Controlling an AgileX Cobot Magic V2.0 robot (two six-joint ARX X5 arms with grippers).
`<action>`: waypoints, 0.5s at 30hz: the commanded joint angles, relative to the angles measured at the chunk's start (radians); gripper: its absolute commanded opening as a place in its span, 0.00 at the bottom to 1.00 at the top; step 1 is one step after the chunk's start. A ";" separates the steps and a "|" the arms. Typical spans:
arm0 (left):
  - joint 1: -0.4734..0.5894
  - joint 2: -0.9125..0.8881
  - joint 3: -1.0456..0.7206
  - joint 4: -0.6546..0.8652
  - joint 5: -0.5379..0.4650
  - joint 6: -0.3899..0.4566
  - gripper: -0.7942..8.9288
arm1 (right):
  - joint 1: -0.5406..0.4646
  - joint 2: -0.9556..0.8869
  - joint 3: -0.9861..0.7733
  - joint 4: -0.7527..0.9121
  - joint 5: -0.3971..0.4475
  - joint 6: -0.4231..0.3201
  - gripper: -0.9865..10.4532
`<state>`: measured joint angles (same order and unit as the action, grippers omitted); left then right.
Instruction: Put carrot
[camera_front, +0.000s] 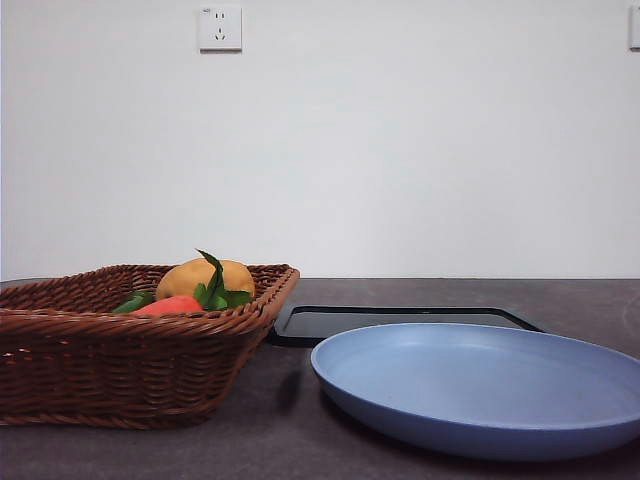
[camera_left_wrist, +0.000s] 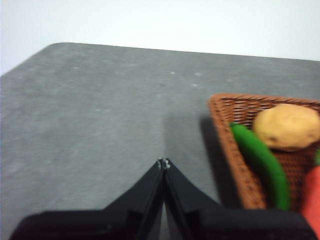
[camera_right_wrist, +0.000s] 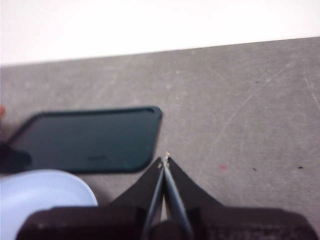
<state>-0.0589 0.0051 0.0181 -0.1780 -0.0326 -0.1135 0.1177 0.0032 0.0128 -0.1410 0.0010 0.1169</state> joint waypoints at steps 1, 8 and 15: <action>0.002 -0.004 -0.006 0.025 0.066 -0.025 0.09 | 0.001 -0.003 -0.004 0.013 -0.001 0.163 0.09; 0.002 -0.004 -0.005 0.039 0.195 -0.121 0.09 | 0.001 -0.003 -0.004 0.012 -0.005 0.298 0.09; 0.002 0.011 0.037 0.038 0.199 -0.236 0.09 | 0.001 0.042 0.063 -0.084 -0.057 0.324 0.09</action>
<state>-0.0589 0.0154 0.0322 -0.1539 0.1612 -0.3126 0.1177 0.0410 0.0517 -0.2279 -0.0509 0.4236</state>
